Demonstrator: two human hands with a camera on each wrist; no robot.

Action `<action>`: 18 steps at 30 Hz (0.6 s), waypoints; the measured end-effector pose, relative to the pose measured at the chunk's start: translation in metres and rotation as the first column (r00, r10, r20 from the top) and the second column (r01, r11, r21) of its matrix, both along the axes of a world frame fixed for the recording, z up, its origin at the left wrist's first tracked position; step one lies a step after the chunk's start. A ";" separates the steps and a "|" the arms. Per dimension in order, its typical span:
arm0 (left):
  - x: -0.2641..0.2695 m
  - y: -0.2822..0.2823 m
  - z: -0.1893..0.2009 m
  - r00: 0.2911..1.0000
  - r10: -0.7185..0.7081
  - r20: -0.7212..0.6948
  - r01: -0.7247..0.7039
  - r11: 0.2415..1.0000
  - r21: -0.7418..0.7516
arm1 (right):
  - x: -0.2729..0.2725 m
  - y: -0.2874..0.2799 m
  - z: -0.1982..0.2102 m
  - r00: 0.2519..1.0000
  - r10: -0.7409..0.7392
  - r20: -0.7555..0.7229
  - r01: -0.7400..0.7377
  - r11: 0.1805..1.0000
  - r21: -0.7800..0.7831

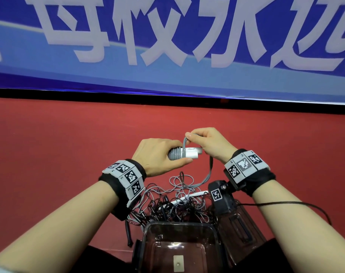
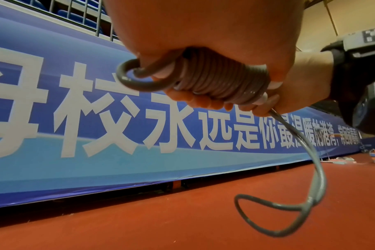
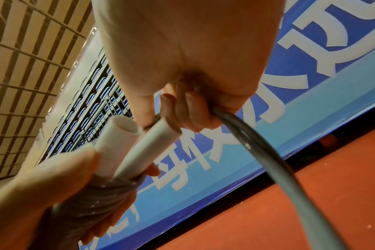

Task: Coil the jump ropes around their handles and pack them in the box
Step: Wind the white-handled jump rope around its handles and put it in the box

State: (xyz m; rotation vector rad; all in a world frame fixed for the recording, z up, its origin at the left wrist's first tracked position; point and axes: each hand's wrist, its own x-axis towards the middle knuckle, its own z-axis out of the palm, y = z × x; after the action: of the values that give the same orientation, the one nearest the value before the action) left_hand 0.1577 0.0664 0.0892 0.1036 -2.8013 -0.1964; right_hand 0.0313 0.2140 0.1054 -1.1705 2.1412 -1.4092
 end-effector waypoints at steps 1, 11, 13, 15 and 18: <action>0.001 0.000 0.001 1.000 -0.011 -0.010 0.011 1.000 0.029 | -0.001 0.001 0.000 0.999 -0.022 0.029 0.022 1.000 -0.003; -0.001 0.000 -0.005 1.000 -0.014 0.005 0.012 0.954 0.300 | 0.002 -0.004 -0.021 0.897 -0.103 0.430 0.080 0.994 0.070; -0.002 0.000 -0.006 1.000 -0.003 0.001 0.002 0.939 0.343 | 0.006 -0.009 -0.023 0.927 -0.126 0.353 0.084 0.988 0.133; -0.003 -0.001 -0.006 1.000 0.006 -0.009 -0.002 0.930 0.369 | 0.008 -0.012 -0.024 0.940 -0.143 0.311 0.094 0.981 0.168; -0.006 -0.002 -0.007 0.999 0.025 -0.021 -0.015 0.922 0.387 | 0.011 -0.014 -0.023 0.934 -0.134 0.331 0.087 0.985 0.152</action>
State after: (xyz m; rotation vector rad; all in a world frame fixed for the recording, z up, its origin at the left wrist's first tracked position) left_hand 0.1515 0.0639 0.0819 0.2201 -2.6955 -0.7411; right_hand 0.0421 0.2005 0.0821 -0.7052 2.0420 -1.3713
